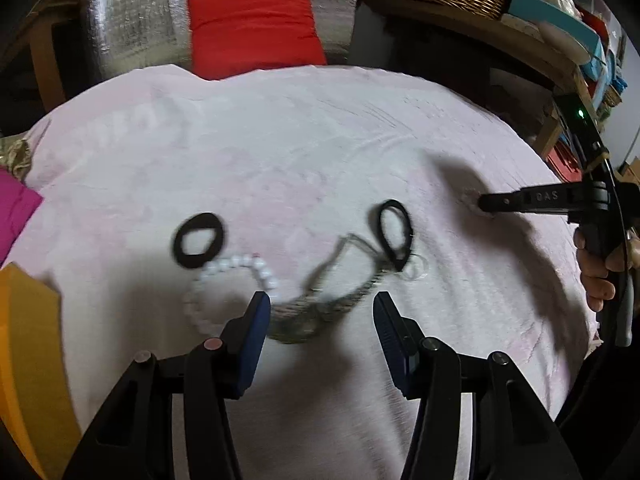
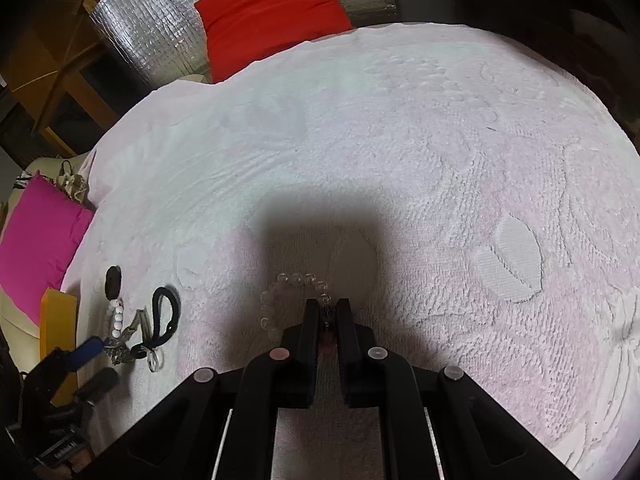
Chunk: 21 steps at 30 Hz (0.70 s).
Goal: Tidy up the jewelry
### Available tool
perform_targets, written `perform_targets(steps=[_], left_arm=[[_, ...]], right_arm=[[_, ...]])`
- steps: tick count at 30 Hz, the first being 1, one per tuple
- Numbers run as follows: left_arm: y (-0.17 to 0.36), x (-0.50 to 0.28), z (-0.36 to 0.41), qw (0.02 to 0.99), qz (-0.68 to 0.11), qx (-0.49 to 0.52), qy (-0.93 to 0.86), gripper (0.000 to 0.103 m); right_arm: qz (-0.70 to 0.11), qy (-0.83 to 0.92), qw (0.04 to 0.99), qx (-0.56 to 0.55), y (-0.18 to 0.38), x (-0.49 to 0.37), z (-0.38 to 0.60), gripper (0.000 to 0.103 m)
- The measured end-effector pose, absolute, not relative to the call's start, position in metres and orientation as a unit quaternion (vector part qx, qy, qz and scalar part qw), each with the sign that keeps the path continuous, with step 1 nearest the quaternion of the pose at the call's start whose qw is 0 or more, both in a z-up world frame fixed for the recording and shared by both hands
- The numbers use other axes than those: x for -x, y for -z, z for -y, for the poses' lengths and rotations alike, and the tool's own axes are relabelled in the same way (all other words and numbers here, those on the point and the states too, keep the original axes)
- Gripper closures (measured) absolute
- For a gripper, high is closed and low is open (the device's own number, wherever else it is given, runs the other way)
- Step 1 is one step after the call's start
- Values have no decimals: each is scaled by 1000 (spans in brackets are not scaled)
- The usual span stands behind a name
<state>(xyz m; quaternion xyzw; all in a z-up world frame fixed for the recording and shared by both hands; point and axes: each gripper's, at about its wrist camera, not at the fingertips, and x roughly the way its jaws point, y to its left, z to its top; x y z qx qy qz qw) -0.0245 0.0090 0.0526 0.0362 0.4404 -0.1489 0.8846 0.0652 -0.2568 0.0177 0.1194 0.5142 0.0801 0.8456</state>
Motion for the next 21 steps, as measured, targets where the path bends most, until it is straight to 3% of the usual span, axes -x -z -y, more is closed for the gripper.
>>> perform_targets(steps=[11, 21], left_arm=[[-30, 15, -9, 867, -477, -31, 140, 49], [-42, 24, 1, 862, -461, 12, 211, 49]], right_arm=[[-514, -75, 847, -117, -18, -65, 253, 93], [-516, -76, 845, -117, -18, -65, 254, 93]])
